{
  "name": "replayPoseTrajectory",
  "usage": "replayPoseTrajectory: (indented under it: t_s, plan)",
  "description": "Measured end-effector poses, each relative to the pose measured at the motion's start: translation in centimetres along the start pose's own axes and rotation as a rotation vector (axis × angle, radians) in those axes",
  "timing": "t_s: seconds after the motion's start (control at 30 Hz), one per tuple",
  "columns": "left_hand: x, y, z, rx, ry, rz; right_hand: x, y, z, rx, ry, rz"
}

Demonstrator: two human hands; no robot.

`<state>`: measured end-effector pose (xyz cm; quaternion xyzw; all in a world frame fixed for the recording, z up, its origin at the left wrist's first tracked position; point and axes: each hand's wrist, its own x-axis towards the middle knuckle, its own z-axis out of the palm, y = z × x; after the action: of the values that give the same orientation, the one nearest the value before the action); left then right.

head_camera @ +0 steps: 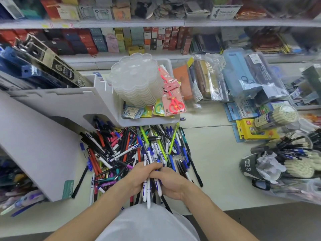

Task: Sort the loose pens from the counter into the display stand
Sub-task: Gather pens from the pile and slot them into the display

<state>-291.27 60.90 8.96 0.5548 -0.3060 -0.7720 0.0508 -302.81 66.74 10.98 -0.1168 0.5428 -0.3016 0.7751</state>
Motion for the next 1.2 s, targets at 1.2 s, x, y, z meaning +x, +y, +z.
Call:
replayPoseTrajectory:
  t_s: [1.2]
  plan:
    - [-4.0,1.4,0.4,-0.095,-0.358,0.028,-4.6,-1.9,-2.4,-0.136,0.361,-0.321]
